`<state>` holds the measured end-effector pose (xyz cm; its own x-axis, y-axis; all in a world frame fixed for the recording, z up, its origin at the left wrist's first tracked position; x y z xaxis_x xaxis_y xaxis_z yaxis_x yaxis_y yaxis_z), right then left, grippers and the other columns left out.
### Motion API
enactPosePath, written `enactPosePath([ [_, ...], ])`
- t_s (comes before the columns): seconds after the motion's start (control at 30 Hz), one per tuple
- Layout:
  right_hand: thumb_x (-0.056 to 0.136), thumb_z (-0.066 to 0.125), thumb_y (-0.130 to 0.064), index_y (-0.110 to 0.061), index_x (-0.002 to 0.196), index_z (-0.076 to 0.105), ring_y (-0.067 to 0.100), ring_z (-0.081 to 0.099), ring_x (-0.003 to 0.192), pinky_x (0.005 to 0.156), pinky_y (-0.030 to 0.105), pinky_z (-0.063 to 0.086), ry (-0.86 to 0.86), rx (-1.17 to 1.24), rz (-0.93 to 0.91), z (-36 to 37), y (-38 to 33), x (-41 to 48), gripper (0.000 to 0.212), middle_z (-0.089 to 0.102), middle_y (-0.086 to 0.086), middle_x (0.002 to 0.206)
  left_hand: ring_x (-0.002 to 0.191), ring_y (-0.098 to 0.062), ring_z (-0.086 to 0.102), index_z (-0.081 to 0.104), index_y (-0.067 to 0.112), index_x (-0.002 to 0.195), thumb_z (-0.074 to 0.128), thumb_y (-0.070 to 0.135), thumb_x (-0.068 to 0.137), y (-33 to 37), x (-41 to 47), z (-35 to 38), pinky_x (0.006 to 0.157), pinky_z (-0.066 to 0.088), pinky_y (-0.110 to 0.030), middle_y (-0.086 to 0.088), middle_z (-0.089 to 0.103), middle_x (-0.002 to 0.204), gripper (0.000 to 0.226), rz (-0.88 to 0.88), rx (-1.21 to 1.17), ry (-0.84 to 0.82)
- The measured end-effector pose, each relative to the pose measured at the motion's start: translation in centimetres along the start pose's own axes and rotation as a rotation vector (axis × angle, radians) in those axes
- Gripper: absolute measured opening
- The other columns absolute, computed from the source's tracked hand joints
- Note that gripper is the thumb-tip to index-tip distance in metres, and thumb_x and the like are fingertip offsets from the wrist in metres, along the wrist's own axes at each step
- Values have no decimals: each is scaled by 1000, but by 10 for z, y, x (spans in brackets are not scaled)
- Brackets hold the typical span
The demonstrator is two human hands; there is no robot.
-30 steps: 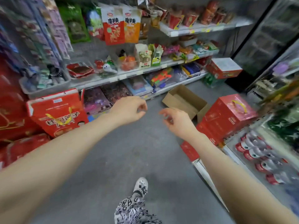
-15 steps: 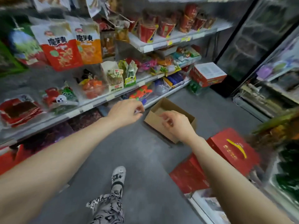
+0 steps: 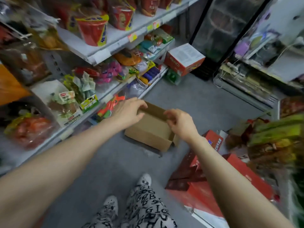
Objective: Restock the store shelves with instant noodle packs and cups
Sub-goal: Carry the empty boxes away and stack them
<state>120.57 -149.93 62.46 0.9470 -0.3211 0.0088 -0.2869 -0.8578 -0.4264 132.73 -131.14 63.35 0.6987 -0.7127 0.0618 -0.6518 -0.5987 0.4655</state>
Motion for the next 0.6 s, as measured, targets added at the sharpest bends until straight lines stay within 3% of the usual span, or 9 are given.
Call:
enactPosePath([
  [0.13,82,65,-11,-21,116,68,27,67,96,86,34,51,-31,-6,70,14,43,64,36,71,3,108,109,-19,59,63,29,117,65,28,87,-12,70,34,87,48,-35,5,62,115,31,-18,-50,-28],
  [0.4,86,64,-12,-20,124,65,34,66,96,86,43,53,-114,26,146,46,151,200,39,69,9,112,104,-25,59,61,20,123,68,20,86,-37,214,121,87,47,-37,-2,61,109,38,-170,-154,-48],
  [0.6,89,63,-9,-14,132,60,35,66,101,82,37,50,-142,12,179,96,219,266,43,68,11,117,122,-27,54,51,28,132,64,26,87,-78,277,213,98,46,-42,-7,52,135,46,-314,-171,-217],
])
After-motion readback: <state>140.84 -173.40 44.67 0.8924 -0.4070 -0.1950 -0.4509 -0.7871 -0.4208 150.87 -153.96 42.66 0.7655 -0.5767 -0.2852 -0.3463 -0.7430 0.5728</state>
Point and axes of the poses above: each hand's wrist, its own x-axis towards the middle knuckle, its own z-axis out of the palm, y = z × x, the point moved 2 cm from there along x, towards the middle knuckle
